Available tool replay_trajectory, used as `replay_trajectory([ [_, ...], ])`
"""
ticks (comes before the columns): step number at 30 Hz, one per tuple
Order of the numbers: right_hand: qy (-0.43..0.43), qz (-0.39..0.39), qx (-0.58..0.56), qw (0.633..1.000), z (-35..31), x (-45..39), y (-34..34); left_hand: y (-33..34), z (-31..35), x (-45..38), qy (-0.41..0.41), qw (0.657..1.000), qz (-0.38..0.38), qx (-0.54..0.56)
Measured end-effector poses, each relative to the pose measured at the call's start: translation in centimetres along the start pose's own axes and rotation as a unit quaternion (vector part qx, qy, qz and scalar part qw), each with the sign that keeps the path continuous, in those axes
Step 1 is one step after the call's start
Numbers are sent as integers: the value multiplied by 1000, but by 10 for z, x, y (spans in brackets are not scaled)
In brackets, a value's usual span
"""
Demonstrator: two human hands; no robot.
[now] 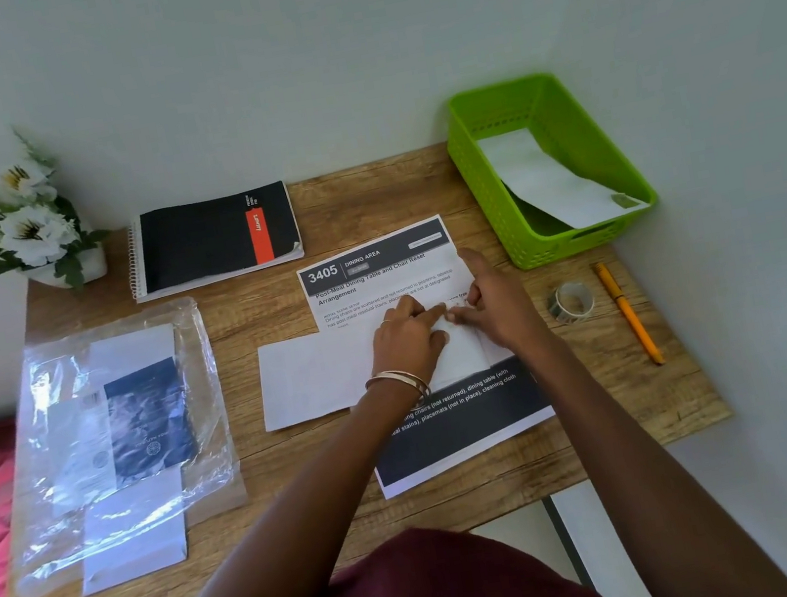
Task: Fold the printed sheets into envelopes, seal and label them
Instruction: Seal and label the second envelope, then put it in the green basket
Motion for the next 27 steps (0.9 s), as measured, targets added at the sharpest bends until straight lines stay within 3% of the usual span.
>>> replay_trajectory([
  [7, -15, -47, 18, 999, 1, 5, -4, 1, 0, 0, 0, 1000, 1, 5],
  [11, 16, 8, -79, 997, 2, 6, -5, 0, -1, 0, 2, 1000, 5, 12],
  [13, -2, 22, -59, 998, 1, 6, 0, 0, 0, 0, 3, 1000, 9, 17],
  [17, 2, -38, -52, 998, 3, 7, -2, 0, 0, 0, 4, 1000, 9, 18],
  [20, 14, -75, -113, 991, 11, 5, -7, 0, -1, 1, 14, 1000, 11, 12],
  [23, 66, -6, -166, 984, 13, 0, -6, -3, 0, 4, 29, 999, 21, 4],
  [27, 65, 50, -123, 989, 3, -1, 4, 1, -3, 8, 43, 998, 45, -10],
])
Point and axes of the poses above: each hand's wrist, its own x-axis away from the middle knuckle, its own y-axis out of the palm, z = x × y, the point moved 2 cm from there along -x, towards the middle knuckle, and after that the axes turned 11 degrees about -z, right-handed, at the moved point
